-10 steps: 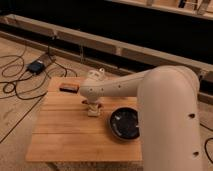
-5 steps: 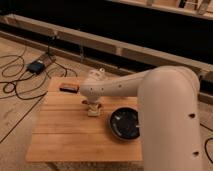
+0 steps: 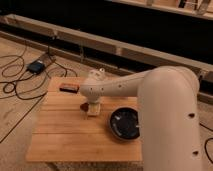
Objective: Place the pepper on the white sponge
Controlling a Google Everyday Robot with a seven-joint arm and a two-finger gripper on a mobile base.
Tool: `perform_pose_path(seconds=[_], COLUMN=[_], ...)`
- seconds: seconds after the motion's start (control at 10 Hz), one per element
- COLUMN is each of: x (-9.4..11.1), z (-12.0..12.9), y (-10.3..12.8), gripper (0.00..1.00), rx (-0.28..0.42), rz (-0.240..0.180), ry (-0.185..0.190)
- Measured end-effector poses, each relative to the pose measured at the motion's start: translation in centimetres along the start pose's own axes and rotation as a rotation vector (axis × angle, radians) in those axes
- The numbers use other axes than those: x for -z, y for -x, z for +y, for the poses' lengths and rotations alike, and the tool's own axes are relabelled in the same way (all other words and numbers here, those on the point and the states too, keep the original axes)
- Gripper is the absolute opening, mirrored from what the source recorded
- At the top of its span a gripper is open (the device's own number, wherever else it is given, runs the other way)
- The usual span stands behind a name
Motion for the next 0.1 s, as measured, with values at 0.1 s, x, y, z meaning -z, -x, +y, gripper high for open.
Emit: perform_pose_path(seconds=[0.1], x=[-0.02], z=[0.02], y=[-0.01], gripper=[0.8], rx=[0.0], rz=[0.0], ry=[0.0])
